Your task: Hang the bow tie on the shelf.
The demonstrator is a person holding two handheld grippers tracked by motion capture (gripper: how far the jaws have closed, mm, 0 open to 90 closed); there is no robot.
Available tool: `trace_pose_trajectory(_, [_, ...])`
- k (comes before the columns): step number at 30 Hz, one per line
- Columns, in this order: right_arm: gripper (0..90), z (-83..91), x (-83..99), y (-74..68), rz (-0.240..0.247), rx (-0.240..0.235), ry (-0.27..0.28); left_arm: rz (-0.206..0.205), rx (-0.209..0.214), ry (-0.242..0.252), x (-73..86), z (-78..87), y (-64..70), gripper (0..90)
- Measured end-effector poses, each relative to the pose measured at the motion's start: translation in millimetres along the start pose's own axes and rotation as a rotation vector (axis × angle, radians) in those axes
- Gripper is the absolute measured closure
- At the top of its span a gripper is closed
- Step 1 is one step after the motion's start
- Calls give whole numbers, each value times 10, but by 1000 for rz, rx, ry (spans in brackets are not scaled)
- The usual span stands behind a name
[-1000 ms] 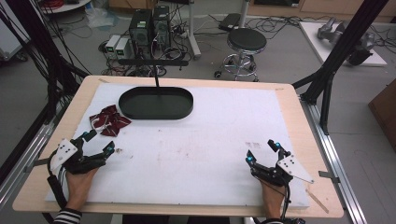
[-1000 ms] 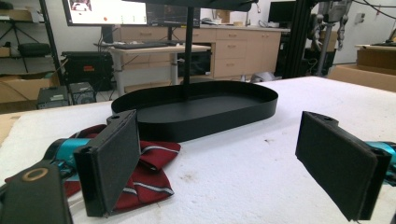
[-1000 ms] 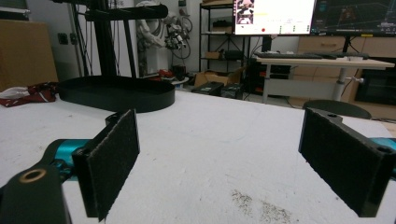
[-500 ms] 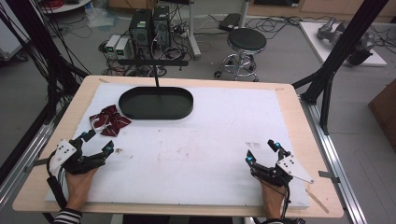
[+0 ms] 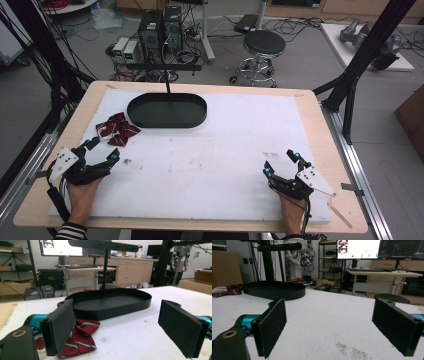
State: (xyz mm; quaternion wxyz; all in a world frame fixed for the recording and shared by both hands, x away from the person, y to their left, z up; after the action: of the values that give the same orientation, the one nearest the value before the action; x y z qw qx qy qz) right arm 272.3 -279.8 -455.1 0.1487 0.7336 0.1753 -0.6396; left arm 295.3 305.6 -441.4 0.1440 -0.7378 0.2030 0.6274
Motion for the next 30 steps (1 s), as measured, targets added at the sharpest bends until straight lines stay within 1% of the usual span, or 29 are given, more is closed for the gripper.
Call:
trace_pose_trajectory(1, [115, -2, -1, 3, 4, 1, 2, -2, 0, 4, -29, 1, -10, 145])
trace_pose_trajectory(4, [115, -1, 0, 0, 4, 1, -1, -17, -20, 4, -122, 1, -59, 147])
trace_pose_trajectory(6, [115, 1, 0, -3, 4, 1, -3, -41, -39, -13, -202, -9, -112, 147])
trace_pose_trajectory(8, [115, -1, 0, 0, 7, 0, -2, -51, -45, -28, -267, -25, -153, 153])
trace_pose_trajectory(9, [115, -1, 0, 0, 7, 0, -2, -59, -53, -43, -303, -39, -179, 153])
trace_pose_trajectory(10, [115, -4, 0, -1, 1, 2, -4, -63, -55, -77, -370, -74, -233, 153])
trace_pose_trajectory(11, [115, -5, 0, -2, -1, 1, -8, -69, -60, -95, -393, -87, -252, 153])
trace_pose_trajectory(12, [115, -5, 0, -5, -3, 2, -10, -69, -60, -95, -393, -87, -252, 153])
trace_pose_trajectory(14, [116, -5, 0, -5, 2, 0, -11, -79, -64, -144, -473, -152, -332, 153])
trace_pose_trajectory(15, [116, -5, 0, -5, 2, 0, -11, -79, -64, -144, -473, -152, -332, 153])
trace_pose_trajectory(16, [115, -6, 1, -7, 1, 1, -10, -79, -64, -161, -491, -176, -356, 153])
trace_pose_trajectory(18, [115, -5, 1, -6, -1, 2, -10, -72, -66, -194, -521, -225, -405, 153])
trace_pose_trajectory(21, [115, -5, 0, -4, 1, 1, -11, -42, -68, -250, -550, -311, -483, 155])
trace_pose_trajectory(22, [115, -5, 1, -6, -1, 2, -10, -39, -72, -260, -555, -326, -494, 155])
trace_pose_trajectory(23, [115, -6, 1, -7, -2, 2, -10, -35, -82, -296, -569, -371, -526, 158])
trace_pose_trajectory(24, [115, -6, 1, -6, 0, 2, -11, -34, -88, -323, -578, -400, -549, 185])
trace_pose_trajectory(25, [115, -6, 1, -6, 0, 2, -11, -35, -91, -342, -583, -422, -566, 185])
trace_pose_trajectory(26, [115, -7, 0, -6, 2, 1, -9, -36, -100, -375, -588, -462, -595, 207])
trace_pose_trajectory(30, [115, -9, 0, -7, 4, 1, -10, -43, -139, -456, -576, -592, -710, 207])
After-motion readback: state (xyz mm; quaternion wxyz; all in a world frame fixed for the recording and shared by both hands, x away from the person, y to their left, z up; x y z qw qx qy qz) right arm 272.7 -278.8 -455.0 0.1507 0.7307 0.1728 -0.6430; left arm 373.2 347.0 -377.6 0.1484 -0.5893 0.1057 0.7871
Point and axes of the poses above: each handheld gripper's, and its own axes: z roughly backward along the jaws, x roughly out of its underside, y roughly to its right, the point moved 2 cm from there along -z, roughly forward along the jaws, and after that the axes turned 9 degrees about y, right-handed, at the moved point
